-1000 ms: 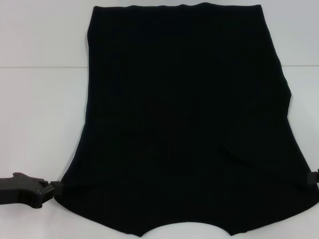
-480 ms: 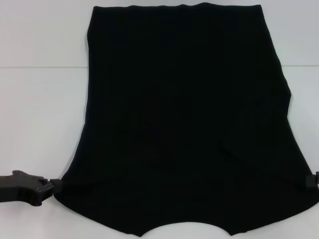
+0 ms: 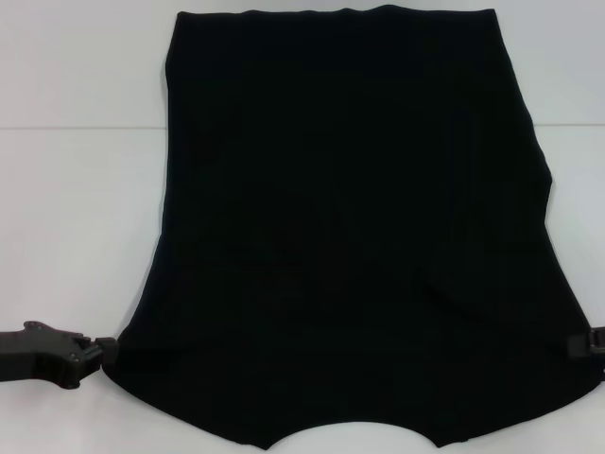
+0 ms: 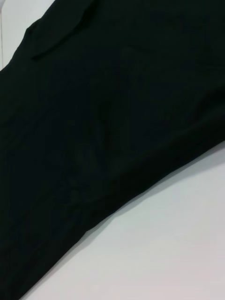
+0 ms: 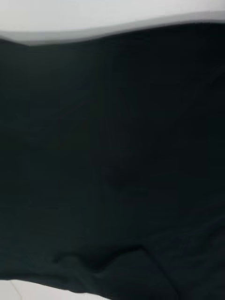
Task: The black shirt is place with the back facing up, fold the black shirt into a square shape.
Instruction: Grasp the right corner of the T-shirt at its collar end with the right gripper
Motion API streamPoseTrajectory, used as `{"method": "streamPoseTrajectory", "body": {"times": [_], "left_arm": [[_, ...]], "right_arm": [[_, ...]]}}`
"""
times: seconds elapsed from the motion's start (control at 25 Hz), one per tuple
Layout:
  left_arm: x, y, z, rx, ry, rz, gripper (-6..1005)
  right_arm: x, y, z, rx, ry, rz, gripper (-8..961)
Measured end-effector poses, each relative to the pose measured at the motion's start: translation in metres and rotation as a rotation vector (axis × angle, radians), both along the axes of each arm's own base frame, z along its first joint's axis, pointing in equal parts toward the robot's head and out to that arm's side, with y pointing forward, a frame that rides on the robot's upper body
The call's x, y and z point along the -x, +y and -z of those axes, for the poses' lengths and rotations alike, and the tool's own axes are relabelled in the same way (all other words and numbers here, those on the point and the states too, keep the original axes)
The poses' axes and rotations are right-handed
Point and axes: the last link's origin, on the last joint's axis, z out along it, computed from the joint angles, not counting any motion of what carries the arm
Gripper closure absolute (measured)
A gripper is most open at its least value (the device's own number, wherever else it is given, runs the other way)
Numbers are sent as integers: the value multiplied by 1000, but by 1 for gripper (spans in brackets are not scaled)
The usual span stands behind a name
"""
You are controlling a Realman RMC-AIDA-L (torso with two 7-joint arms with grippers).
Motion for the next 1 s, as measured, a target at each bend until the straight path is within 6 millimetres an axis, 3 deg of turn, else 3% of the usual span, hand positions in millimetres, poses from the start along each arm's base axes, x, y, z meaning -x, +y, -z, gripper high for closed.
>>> {"method": "streamPoseTrajectory", "body": {"times": [0.36,0.76,1.0], "left_arm": [[-2,2,1,0,-2,5,987],[-4,5,2,6,-9,11,986],[-5,6,2,5,-8,12,986]], "right_arm": [[15,7,9,39,12,-43,160],[18,8,14,74,-11,-63,205],[16,8,15,69,-24,-57,440]]}}
